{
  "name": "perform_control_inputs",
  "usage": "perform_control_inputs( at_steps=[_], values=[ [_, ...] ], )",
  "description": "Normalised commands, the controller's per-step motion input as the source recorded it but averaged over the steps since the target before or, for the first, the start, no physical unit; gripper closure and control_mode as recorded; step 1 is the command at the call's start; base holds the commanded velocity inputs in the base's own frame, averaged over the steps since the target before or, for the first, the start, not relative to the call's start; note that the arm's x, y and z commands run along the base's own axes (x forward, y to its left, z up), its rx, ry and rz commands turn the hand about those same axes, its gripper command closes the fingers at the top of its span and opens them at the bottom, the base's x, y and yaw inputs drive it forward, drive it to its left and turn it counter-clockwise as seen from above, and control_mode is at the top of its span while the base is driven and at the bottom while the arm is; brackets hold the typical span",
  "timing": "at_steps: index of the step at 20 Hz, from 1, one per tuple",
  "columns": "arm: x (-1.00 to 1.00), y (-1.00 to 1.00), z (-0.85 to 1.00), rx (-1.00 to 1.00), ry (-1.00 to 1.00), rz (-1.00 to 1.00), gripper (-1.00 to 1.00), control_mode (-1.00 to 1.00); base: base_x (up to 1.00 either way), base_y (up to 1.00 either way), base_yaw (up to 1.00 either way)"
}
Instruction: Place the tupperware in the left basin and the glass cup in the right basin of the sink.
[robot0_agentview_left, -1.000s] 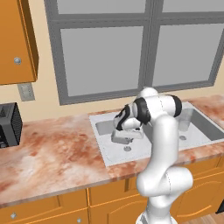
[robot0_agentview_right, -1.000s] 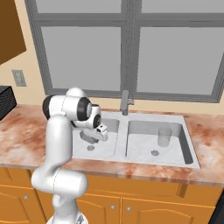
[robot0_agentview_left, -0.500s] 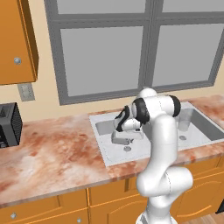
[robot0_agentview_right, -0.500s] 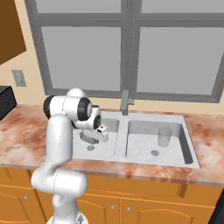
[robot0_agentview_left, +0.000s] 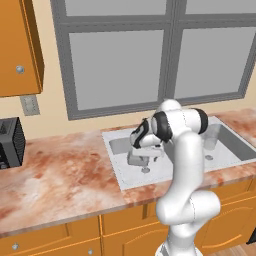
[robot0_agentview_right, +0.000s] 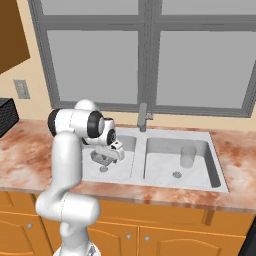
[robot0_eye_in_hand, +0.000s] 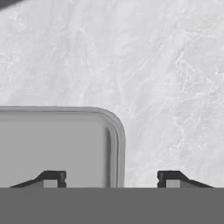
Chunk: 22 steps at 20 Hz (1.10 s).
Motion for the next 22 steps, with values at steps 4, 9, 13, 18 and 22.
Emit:
perform_control_inputs(
  at_steps=[4,9,13,18,22],
  values=[
    [-0.33,0.00,0.57,-0.03,-0.03,0.02,-1.00,-1.00,0.00,0.00,0.00],
    [-0.76,0.06,0.74,0.01,-0.12,0.00,-1.00,-1.00,0.00,0.00,0.00],
    [-1.00,0.02,0.69,0.06,-0.12,0.01,-1.00,-1.00,0.00,0.00,0.00],
    [-0.89,0.00,0.91,0.05,-0.02,0.02,-1.00,-1.00,0.00,0.00,0.00],
    [-0.77,0.00,0.94,0.00,0.05,0.03,-1.00,-1.00,0.00,0.00,0.00]
  ],
)
